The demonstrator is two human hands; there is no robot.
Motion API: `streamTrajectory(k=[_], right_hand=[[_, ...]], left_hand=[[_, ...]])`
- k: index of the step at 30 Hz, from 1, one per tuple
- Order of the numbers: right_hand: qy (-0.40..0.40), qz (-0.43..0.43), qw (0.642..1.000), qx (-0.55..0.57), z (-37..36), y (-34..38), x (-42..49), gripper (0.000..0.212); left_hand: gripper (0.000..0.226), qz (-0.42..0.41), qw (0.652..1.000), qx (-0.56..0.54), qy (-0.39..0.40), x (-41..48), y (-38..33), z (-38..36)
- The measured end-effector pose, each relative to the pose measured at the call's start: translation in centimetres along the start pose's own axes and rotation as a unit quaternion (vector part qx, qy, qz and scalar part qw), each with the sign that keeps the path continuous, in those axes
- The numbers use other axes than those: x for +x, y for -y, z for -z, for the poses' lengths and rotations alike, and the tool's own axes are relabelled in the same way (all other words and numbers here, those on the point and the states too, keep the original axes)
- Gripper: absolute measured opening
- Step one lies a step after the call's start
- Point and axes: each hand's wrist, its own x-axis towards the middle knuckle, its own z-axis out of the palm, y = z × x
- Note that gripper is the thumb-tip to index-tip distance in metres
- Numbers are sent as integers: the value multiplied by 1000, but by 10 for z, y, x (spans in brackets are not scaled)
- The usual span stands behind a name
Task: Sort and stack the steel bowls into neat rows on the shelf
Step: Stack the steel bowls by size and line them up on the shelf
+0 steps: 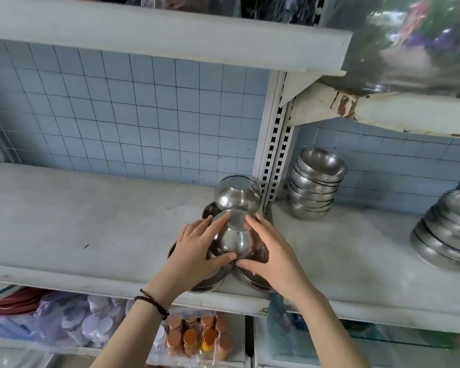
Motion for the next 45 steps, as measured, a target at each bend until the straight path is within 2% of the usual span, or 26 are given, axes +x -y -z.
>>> streamTrajectory(k=[3,8,12,15,18,21,24,27,30,32,34,37,40,42,45], right_hand=[[-18,6,998,54,11,10,-1,89],[-56,28,985,161,45,33,4,76],[-28,1,970,240,63,48,8,65],[-2,-36,963,266,57,53,9,63],[-10,-54,962,268,48,54,8,65],[-18,-52,962,268,44,53,2,72],[-15,-16,965,260,40,49,-9,90],[-9,10,964,266,34,45,-15,109],[-18,-5,965,262,29,40,-17,115],[-36,-19,970,241,29,36,-19,117],[-47,-29,973,224,31,30,-20,120],[-52,-54,976,204,38,21,-22,119],[-42,-83,978,187,45,8,-25,116],[-33,-98,979,175,45,-1,-29,118],[-16,-121,979,164,42,-13,-35,118]], left_hand=[[76,-15,998,-47,-41,3,-11,9],[62,-96,980,-119,-126,9,-23,38],[49,-133,967,-197,-93,9,-23,53],[46,-162,947,-268,-66,3,-27,45],[43,-123,932,-336,-56,-4,-34,36],[41,-56,922,-373,-92,-5,-40,31],[49,5,903,-419,-99,-5,-44,32],[67,6,875,-481,-47,-7,-45,30],[112,-42,902,-430,4,-8,-40,24],[125,-58,920,-387,17,-7,-33,20],[126,-56,938,-342,18,-5,-28,17],[114,-37,963,-266,-9,1,-30,16],[119,-28,995,-94,-32,6,-30,8],[125,-28,999,21,-39,5,-32,0],[131,0,993,118,-13,2,-35,-13]])
